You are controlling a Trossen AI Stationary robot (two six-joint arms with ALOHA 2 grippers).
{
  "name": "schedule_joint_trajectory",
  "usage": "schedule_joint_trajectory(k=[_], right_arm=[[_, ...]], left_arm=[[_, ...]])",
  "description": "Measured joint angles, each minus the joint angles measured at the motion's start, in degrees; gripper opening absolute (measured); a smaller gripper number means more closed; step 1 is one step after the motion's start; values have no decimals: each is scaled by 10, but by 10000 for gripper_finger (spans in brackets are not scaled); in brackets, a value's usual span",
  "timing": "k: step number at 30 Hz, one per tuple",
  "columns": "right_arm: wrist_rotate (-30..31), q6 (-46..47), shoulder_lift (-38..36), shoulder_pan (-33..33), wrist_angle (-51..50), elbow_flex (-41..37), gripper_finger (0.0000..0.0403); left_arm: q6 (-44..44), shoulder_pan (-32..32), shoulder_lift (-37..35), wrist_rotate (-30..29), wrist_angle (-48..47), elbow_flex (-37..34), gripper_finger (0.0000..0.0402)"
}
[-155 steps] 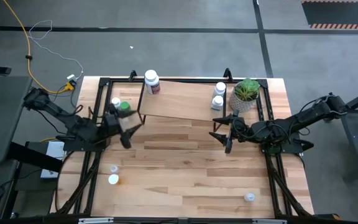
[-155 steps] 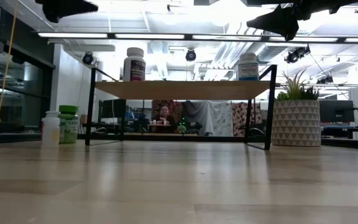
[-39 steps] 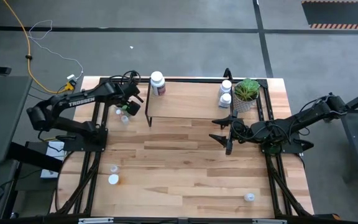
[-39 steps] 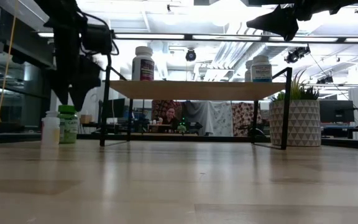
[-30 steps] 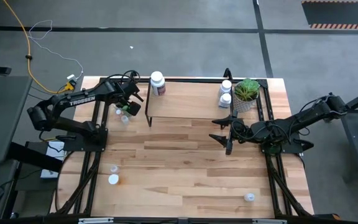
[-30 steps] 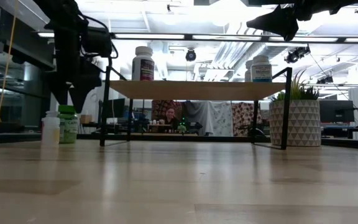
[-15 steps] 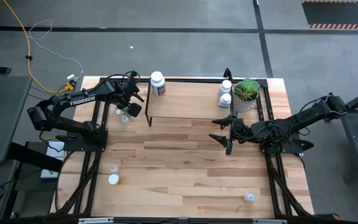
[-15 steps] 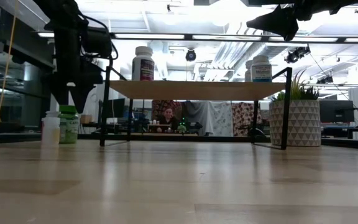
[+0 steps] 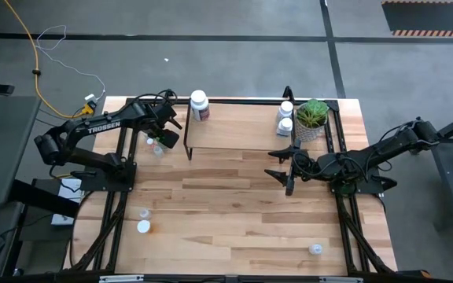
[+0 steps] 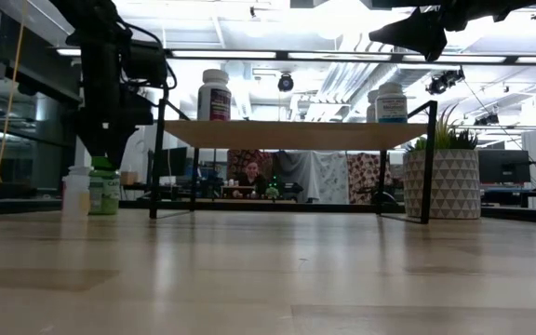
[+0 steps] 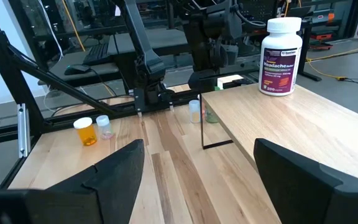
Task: Pick and place medicine bottles onto shelf by color
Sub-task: Put the green medicine bottle on the shelf
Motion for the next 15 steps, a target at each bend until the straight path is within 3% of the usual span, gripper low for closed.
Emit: schedule_joint_trajectory(k=[6, 10, 15], right_arm=[[0, 0, 0, 0, 0, 0, 293], [0, 0, 0, 0, 0, 0, 293], [0, 0, 0, 0, 0, 0, 293]], left_arm=[[15, 0, -2, 26, -19, 15, 194], [16, -3, -2, 32, -90, 74, 198], [1, -14, -2, -5, -191, 177, 188]])
